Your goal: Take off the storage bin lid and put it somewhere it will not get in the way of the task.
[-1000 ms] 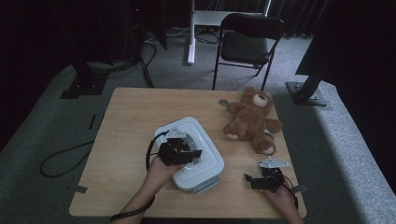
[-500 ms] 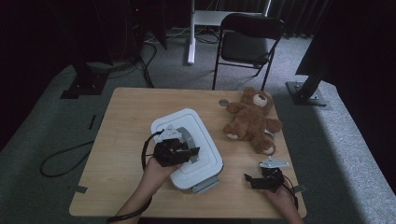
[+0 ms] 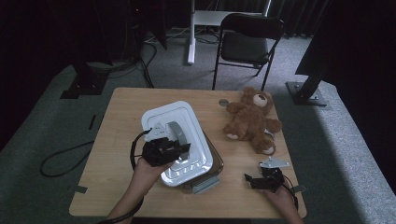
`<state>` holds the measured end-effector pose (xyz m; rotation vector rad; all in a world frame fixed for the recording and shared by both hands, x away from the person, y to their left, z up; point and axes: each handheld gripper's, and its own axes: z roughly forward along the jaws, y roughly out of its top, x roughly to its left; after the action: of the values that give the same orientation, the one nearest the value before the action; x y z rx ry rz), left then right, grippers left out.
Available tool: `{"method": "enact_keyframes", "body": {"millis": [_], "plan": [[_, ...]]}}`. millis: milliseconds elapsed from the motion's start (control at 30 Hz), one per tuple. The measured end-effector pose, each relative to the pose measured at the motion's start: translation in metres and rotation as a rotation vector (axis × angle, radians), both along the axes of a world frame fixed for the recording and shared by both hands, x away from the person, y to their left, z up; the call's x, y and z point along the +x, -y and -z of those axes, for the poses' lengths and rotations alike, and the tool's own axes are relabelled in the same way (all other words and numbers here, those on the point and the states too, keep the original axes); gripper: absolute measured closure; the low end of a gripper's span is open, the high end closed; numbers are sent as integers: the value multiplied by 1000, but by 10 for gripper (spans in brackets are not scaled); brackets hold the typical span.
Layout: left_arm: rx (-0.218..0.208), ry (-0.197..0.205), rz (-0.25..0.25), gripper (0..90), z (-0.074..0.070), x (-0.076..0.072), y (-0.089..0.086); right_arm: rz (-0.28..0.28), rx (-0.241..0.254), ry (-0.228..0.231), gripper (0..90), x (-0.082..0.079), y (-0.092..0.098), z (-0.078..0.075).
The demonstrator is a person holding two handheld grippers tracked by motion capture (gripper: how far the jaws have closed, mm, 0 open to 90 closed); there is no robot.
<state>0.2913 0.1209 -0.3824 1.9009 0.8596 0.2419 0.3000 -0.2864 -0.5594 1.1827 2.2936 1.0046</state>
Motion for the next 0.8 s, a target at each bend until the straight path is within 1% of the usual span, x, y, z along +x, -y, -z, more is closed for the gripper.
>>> {"method": "enact_keyframes", "body": {"millis": [67, 100, 200, 333, 367, 433, 467, 500, 533, 600, 633, 733, 800], "plan": [[-5, 3, -13, 727, -1, -1, -6, 1, 1, 1, 133, 0, 0, 0], [-5, 3, -13, 727, -1, -1, -6, 1, 1, 1, 133, 0, 0, 0], [-9, 11, -28, 727, -4, -5, -20, 1, 0, 0, 133, 0, 0, 0], [-22, 18, -64, 727, -6, -10, -36, 1, 0, 0, 133, 0, 0, 0], [-20, 19, -72, 727, -7, -11, -41, 1, 1, 0, 133, 0, 0, 0], [-26, 16, -88, 727, -7, -13, -48, 1, 0, 0, 133, 0, 0, 0], [-26, 16, -88, 727, -7, -13, -48, 1, 0, 0, 133, 0, 0, 0], [-30, 12, -97, 727, -7, -14, -57, 0, 0, 1, 134, 0, 0, 0], [-30, 12, -97, 727, -7, -14, -57, 0, 0, 1, 134, 0, 0, 0], [-24, 14, -116, 727, -8, -16, -66, 0, 0, 1, 133, 0, 0, 0], [-24, 14, -116, 727, -8, -16, -66, 0, 0, 1, 133, 0, 0, 0], [-32, 17, -128, 727, -10, -18, -81, 0, 0, 1, 133, 0, 0, 0], [-30, 18, -127, 727, -12, -18, -87, 0, 0, 1, 133, 0, 0, 0]]}}
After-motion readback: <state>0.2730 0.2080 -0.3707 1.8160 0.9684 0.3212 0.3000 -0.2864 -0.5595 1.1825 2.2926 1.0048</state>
